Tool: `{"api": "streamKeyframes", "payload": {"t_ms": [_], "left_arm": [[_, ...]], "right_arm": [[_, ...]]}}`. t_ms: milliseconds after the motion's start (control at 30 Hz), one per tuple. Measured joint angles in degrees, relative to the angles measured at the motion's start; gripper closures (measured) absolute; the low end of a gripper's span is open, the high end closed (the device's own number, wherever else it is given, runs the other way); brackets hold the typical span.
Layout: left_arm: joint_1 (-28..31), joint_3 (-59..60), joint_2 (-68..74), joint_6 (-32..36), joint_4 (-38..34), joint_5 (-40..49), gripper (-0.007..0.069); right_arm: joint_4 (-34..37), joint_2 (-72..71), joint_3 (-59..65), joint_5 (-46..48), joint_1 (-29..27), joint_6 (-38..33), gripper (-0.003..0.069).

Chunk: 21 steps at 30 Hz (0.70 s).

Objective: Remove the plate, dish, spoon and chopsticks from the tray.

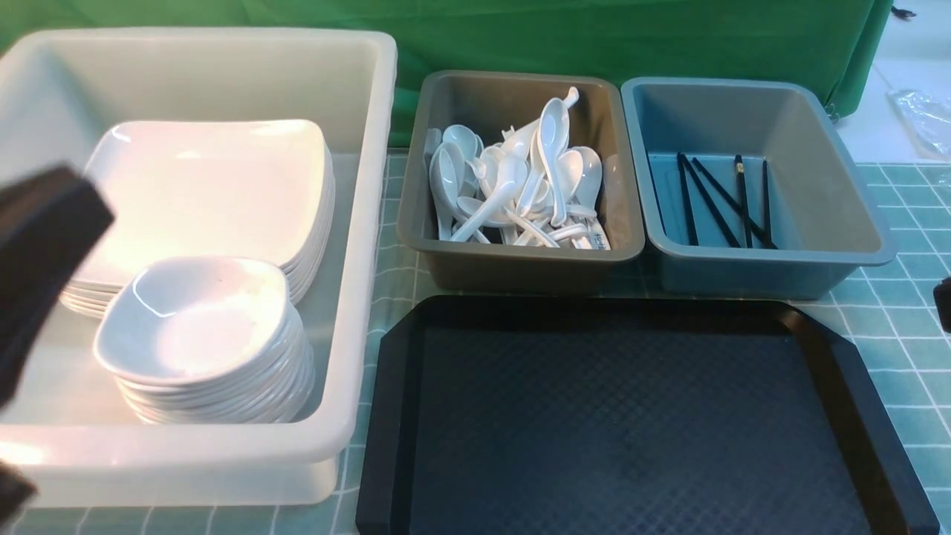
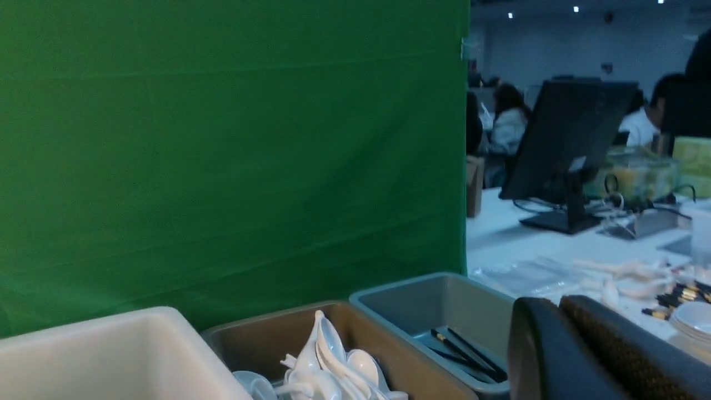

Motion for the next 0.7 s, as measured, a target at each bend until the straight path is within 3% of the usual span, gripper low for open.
{"api": "streamKeyframes", "payload": {"t_ms": [133, 533, 633, 700], "left_arm": [[0.0, 5.4, -0.8, 0.2, -0.3, -4.3, 0.0613], [0.0, 14.6, -0.8, 0.2, -0.3, -2.2, 0.0613], [0.0, 16.7, -0.8, 0.2, -0.3, -2.2, 0.0613], [0.0, 18.3, -0.8, 0.2, -0.3, -2.1, 0.0613]], "right_arm": [[0.0, 0.0, 0.0, 0.0, 0.0, 0.7, 0.0605], [0.0, 0.0, 0.0, -0.1, -0.1, 0.8, 0.0564], [0.4, -0.7, 0.0, -0.1, -2.4, 0.7, 0.0554], [0.9, -3.2, 1.0, -0.7, -7.3, -1.0, 0.056]]}}
